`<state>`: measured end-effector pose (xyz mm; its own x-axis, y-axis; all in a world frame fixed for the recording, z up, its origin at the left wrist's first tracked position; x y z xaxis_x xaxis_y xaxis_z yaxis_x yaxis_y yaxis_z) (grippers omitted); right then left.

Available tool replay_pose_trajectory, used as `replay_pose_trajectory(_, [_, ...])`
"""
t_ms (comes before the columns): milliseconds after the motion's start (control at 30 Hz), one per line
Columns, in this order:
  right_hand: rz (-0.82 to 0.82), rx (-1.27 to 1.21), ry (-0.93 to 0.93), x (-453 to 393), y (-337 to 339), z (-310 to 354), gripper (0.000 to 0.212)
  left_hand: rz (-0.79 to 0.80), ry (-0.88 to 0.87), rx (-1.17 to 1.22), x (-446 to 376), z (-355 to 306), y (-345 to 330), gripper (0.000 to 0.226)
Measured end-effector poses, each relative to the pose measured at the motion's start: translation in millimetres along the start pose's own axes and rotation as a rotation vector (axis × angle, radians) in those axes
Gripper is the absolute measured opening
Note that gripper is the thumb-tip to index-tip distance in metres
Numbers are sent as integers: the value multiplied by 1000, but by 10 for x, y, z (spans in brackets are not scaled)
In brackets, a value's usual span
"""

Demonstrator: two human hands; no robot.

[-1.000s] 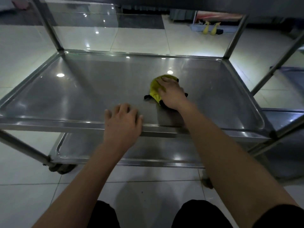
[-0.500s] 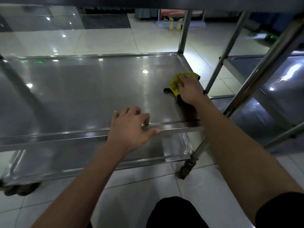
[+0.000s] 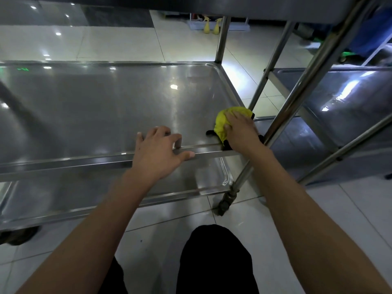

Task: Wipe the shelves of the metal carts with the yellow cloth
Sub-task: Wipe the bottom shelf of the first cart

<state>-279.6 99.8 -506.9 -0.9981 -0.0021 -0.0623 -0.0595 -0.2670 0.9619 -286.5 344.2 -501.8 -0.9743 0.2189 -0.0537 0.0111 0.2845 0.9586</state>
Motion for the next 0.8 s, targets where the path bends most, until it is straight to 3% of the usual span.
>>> replay_pose_trajectory(300, [-64,-89,50,425,-30,249,44,7,-30,-9,-29,-11,15,61])
replay_pose_trajectory(400, [-85,-47,91,443,-46,507,45,32,-69,32,-15,52,60,65])
replay_pose_trajectory(500, [-98,-27,129,445,-115,820,45,-16,-91,75,99,316,212,72])
replay_pose_trajectory(800, [-75,-58,273,256,-501,2071,45,-203,39,39,542,1538,602,49])
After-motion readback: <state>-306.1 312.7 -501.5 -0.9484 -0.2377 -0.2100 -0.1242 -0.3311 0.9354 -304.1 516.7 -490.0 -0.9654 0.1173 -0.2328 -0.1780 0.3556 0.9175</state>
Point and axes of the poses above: each hand's wrist, its own x-axis away from the middle knuckle, its own y-axis out of the back of the hand, z = x × y, the point moved 7 cm from there along -x, towards the middle knuckle, and after that the axes turned 12 degrees about y, right-handed, at the moved point
